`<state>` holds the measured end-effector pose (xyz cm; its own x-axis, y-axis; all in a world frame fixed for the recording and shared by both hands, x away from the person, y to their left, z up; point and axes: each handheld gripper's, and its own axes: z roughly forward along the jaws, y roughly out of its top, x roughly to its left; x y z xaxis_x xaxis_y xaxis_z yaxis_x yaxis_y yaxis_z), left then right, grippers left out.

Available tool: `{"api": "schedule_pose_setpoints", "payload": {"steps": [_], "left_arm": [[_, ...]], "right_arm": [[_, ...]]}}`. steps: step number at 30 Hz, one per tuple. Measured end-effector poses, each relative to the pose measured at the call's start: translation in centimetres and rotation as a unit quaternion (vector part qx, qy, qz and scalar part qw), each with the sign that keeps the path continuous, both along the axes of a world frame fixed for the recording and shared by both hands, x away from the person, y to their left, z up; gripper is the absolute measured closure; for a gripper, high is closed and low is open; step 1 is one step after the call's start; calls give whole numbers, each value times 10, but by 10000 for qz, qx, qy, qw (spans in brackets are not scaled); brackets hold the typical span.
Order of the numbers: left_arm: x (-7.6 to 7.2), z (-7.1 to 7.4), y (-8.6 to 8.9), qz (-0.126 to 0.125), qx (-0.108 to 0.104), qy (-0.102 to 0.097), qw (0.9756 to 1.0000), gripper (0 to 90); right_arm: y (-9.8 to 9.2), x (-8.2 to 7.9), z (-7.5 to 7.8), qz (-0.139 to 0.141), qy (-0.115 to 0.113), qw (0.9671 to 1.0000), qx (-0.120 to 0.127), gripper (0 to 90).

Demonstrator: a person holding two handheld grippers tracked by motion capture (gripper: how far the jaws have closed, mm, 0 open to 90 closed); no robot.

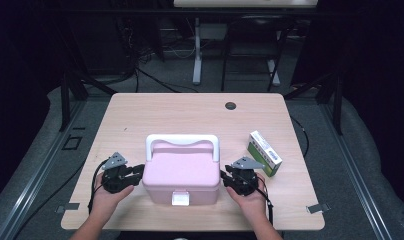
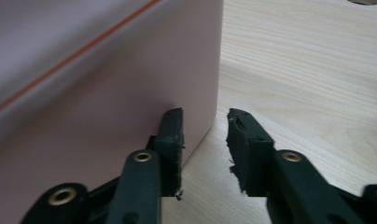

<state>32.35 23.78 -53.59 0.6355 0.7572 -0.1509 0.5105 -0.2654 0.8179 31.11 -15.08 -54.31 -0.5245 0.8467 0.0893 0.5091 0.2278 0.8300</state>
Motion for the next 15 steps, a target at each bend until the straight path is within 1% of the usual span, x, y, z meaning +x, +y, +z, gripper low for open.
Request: {"api": "schedule_pose_setpoints", "payload": {"steps": [1,2,3,4,6,9,10,11,13,15], "left_arm": [[-1,1,-1,-19,33,-13,10000,701],[-2,1,-4,-57,68,-47,9999,748],[-2,1,-4,-57,68,-47,9999,770],[-4,2,-6,-68,98,-24,9999,792],[-5,3,-8,-88,99,-33,9999,831],[-6,3,-11,-115,96,-16,9999,873],[-7,3,-11,-137,103,-14,9999,873],[-7,3,-13,-132,77,1,9999,890],[-8,3,-14,-151,103,6,9998,891],[-10,3,-16,-195,78,20,9998,892]], "right_arm": [[1,-1,0,1,9,10000,-11,733],[3,-3,1,39,-2,10000,-42,788],[3,-3,1,39,-2,10000,-42,788],[5,-4,2,54,-39,9999,-127,833],[7,-6,2,68,-76,9997,-203,863],[7,-8,3,61,-34,9998,-206,881],[6,-8,3,41,-17,9998,-176,889],[5,-10,4,26,9,9998,-175,896],[5,-11,4,32,17,9998,-209,897],[3,-13,4,25,37,9998,-197,898]]}}
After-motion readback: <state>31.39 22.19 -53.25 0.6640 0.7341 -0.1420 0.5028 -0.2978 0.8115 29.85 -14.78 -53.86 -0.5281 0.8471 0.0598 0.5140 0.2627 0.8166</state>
